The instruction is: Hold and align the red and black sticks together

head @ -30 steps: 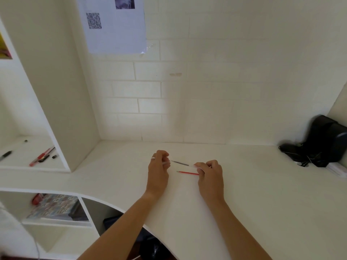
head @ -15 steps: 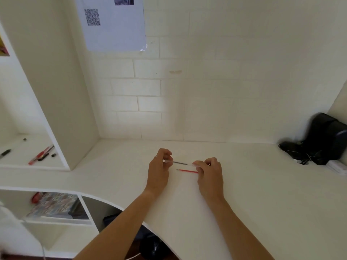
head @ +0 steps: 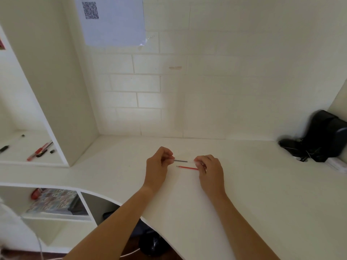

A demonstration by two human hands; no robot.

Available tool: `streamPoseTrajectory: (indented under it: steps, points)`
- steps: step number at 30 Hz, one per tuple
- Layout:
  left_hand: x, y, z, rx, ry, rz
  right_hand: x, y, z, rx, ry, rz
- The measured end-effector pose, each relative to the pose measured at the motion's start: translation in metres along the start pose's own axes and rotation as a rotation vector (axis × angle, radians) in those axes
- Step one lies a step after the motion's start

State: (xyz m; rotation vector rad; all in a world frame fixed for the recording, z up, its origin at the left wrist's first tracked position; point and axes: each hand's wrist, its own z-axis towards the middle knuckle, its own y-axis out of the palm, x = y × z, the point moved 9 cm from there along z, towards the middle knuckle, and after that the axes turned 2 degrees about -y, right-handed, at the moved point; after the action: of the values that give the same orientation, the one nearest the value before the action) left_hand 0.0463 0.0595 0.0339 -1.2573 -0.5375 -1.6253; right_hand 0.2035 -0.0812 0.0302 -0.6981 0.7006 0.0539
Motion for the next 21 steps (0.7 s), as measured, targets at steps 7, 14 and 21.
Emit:
streamPoseTrajectory:
  steps: [7,14,21]
  points:
    - [-0.006,0.001,0.001,-0.037,-0.030,0.022,0.001,0.004,0.001,-0.034,-0.019,0.001]
    - [-0.008,0.007,0.004,-0.014,0.005,0.176,0.000,-0.003,-0.004,0.131,0.055,-0.082]
    - [-0.016,0.019,0.010,-0.058,0.032,0.357,0.023,0.004,0.001,0.096,0.186,-0.128]
